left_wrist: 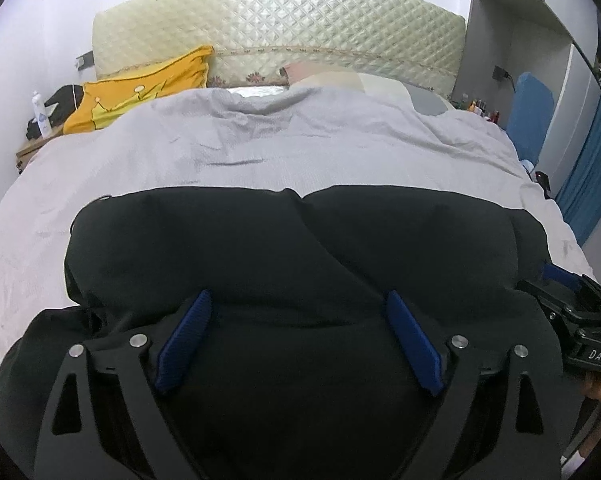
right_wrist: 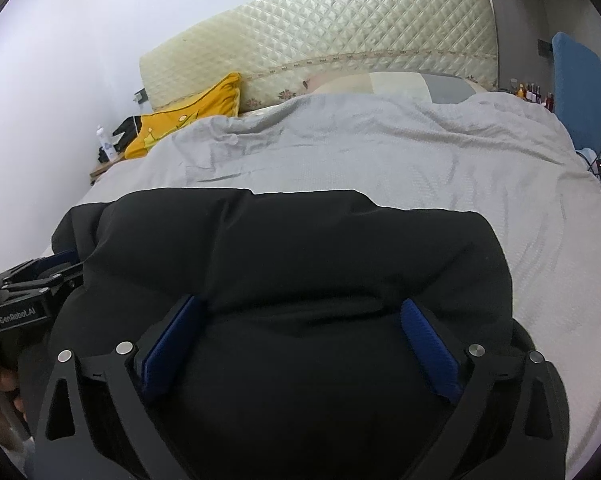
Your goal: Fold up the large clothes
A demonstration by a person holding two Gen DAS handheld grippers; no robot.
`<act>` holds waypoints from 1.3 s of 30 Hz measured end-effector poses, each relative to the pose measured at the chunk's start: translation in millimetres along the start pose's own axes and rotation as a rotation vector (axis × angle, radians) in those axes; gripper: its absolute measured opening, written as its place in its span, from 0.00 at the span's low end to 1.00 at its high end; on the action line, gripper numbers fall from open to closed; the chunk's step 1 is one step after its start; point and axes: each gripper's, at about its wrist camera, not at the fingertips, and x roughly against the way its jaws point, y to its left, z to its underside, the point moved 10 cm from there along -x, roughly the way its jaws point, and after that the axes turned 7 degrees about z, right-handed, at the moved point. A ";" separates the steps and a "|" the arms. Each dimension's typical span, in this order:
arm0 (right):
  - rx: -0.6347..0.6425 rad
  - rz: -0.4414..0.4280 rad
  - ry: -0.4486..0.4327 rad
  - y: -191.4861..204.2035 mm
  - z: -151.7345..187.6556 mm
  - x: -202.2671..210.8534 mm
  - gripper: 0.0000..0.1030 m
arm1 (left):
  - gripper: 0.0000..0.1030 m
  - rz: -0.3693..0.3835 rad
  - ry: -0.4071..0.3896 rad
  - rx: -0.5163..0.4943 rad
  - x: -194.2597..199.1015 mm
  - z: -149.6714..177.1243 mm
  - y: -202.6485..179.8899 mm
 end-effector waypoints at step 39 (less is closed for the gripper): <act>-0.027 0.061 -0.055 -55.7 17.9 50.3 1.00 | 0.95 -0.101 -0.010 0.075 58.3 25.2 80.8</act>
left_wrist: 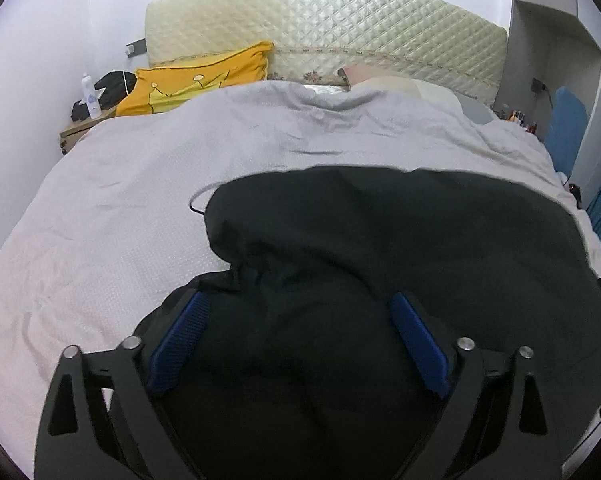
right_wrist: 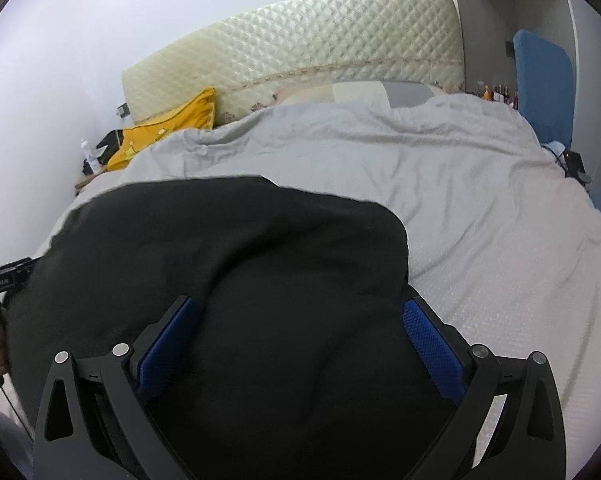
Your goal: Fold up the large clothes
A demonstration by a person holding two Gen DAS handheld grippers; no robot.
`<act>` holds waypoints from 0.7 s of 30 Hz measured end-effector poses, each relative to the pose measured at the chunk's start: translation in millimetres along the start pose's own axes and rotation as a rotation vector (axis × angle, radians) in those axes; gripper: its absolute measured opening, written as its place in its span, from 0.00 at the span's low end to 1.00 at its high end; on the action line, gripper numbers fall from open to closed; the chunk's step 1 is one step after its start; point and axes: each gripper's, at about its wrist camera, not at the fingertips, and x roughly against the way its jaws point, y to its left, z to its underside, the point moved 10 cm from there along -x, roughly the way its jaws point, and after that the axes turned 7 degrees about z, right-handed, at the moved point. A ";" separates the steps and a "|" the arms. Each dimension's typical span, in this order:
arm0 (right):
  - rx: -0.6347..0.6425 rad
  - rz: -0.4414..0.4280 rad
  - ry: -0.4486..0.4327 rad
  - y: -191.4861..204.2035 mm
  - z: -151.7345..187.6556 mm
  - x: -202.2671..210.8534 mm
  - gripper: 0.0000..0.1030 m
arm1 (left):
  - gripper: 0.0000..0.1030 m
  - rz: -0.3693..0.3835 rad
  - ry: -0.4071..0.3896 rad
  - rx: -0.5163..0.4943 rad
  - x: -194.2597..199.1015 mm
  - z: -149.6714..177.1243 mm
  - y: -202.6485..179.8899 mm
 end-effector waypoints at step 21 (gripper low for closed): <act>0.050 -0.096 -0.357 78.0 -74.7 296.5 1.00 | 1.00 0.157 -0.304 -0.135 281.2 -35.9 -123.5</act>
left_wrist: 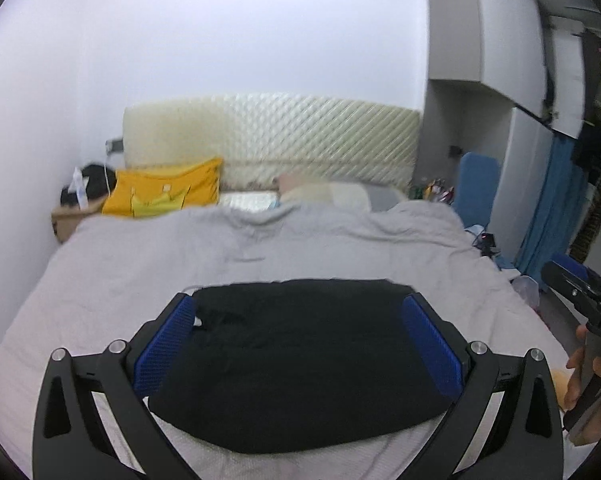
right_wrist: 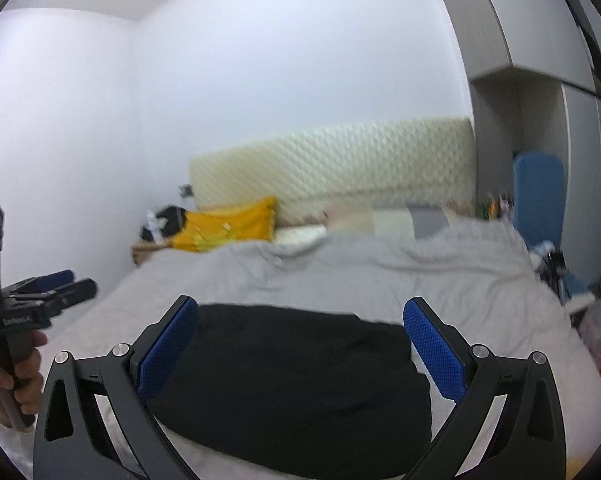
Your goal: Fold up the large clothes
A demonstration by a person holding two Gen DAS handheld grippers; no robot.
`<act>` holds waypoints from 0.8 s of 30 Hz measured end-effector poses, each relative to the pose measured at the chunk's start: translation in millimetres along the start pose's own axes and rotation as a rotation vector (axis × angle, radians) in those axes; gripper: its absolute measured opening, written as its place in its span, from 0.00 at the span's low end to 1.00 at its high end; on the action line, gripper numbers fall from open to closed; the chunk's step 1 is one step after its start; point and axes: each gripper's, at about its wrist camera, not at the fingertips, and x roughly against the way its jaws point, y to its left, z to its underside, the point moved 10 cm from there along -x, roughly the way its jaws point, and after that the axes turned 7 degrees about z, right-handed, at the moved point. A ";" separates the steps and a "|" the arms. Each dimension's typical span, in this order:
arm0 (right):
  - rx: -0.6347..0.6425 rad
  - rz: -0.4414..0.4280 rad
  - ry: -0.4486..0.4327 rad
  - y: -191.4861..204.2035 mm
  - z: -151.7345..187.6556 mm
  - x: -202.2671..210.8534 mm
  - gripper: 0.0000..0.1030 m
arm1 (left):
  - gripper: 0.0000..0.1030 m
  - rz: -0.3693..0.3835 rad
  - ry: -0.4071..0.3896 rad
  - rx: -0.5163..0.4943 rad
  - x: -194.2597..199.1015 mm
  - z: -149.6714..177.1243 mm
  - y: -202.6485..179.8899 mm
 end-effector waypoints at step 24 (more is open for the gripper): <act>-0.036 -0.030 -0.034 46.1 57.7 96.7 1.00 | 1.00 0.037 -0.027 -0.011 68.7 56.5 -53.4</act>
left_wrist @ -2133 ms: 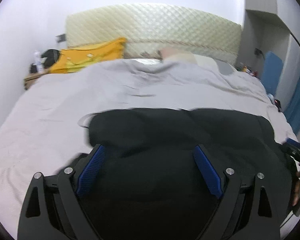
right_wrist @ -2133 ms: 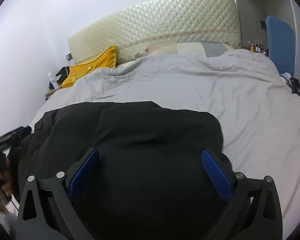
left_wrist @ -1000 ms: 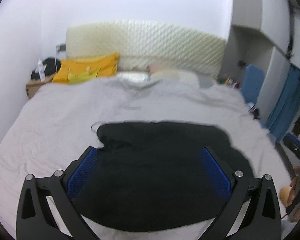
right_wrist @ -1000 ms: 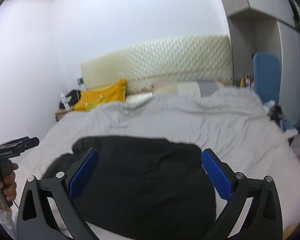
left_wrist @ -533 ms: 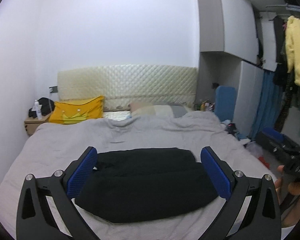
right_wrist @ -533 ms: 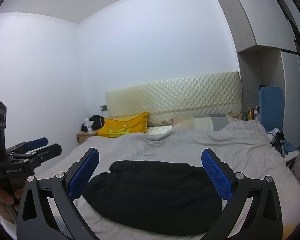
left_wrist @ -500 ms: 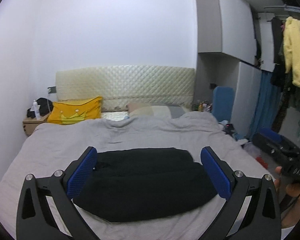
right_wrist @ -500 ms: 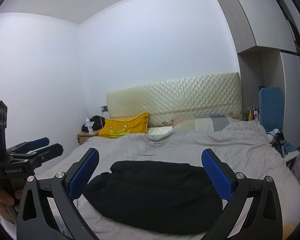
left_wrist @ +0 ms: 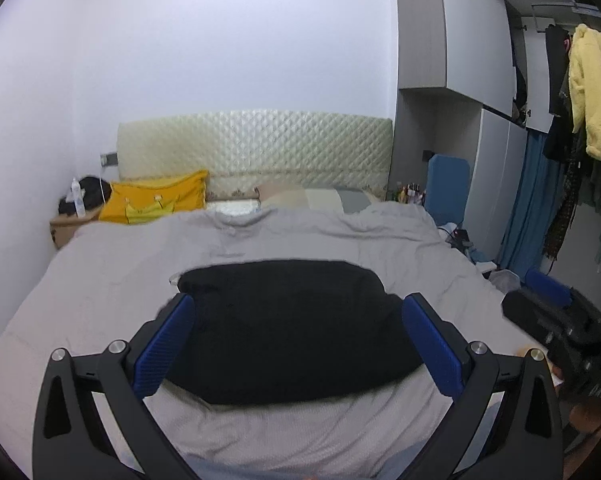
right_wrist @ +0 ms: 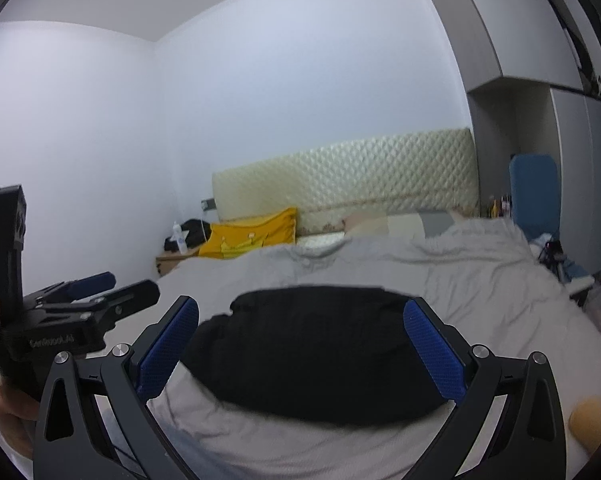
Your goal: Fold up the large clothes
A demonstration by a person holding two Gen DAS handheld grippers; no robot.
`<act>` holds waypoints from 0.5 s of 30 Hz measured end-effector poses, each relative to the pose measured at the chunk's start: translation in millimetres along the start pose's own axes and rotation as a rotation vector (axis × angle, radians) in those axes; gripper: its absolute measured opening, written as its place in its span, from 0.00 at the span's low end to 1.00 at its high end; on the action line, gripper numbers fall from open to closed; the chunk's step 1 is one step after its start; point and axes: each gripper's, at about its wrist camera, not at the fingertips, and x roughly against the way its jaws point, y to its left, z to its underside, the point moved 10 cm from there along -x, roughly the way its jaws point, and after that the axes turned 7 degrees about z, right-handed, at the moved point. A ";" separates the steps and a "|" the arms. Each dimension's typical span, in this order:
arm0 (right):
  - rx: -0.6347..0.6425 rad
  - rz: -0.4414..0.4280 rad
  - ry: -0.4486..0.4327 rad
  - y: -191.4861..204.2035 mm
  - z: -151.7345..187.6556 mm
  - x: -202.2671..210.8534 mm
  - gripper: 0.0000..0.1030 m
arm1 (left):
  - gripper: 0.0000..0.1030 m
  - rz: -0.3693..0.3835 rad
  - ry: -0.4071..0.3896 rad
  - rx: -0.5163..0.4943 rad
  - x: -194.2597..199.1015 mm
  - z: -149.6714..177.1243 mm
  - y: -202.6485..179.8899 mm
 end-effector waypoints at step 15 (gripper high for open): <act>0.015 0.037 0.078 1.4 48.2 -10.1 1.00 | 1.00 -0.025 0.102 0.051 -25.2 43.1 17.6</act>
